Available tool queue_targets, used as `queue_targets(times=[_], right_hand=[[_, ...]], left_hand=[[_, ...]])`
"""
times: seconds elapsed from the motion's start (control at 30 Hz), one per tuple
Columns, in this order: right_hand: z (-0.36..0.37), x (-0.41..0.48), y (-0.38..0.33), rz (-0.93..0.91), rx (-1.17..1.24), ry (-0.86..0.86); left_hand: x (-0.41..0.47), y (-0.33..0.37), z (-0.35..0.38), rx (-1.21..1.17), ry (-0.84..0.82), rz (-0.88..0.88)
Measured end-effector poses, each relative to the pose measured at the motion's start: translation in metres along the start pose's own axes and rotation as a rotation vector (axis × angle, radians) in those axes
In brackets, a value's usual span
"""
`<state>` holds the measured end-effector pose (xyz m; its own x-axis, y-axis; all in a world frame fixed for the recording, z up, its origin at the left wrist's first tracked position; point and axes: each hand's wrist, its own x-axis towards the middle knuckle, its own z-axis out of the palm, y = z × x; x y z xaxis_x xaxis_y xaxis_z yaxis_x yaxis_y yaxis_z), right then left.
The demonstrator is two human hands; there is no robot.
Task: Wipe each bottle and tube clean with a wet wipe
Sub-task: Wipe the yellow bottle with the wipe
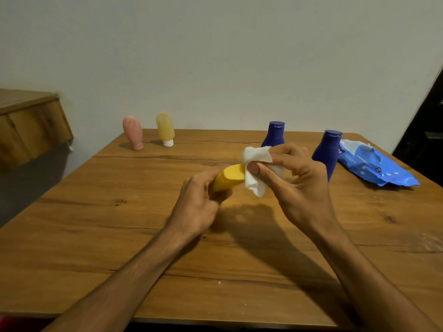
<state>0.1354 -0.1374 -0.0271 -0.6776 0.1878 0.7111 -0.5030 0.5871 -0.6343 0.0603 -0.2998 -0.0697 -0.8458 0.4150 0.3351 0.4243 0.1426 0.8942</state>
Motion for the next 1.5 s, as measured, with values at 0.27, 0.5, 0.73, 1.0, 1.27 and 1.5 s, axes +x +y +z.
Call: queue_targets(times=[0.27, 0.5, 0.73, 1.0, 1.27, 1.5], right_hand=[[0.002, 0.001, -0.001, -0.069, -0.069, 0.035], [0.015, -0.004, -0.01, -0.116, -0.088, 0.033], [0.003, 0.002, -0.002, -0.111, -0.093, 0.088], [0.003, 0.002, 0.002, -0.12, -0.07, 0.077], [0.007, 0.0, -0.001, -0.069, -0.099, 0.013], [0.009, -0.002, -0.004, -0.07, -0.118, 0.026]], left_hand=[[-0.001, 0.003, 0.001, 0.018, -0.011, -0.002], [-0.003, 0.003, 0.004, 0.048, -0.026, 0.044], [-0.002, 0.004, 0.001, 0.019, 0.004, 0.013], [-0.001, 0.002, 0.001, 0.054, 0.029, 0.026], [-0.001, 0.003, 0.0, 0.059, 0.034, 0.04], [-0.002, 0.006, 0.001, 0.066, 0.02, 0.017]])
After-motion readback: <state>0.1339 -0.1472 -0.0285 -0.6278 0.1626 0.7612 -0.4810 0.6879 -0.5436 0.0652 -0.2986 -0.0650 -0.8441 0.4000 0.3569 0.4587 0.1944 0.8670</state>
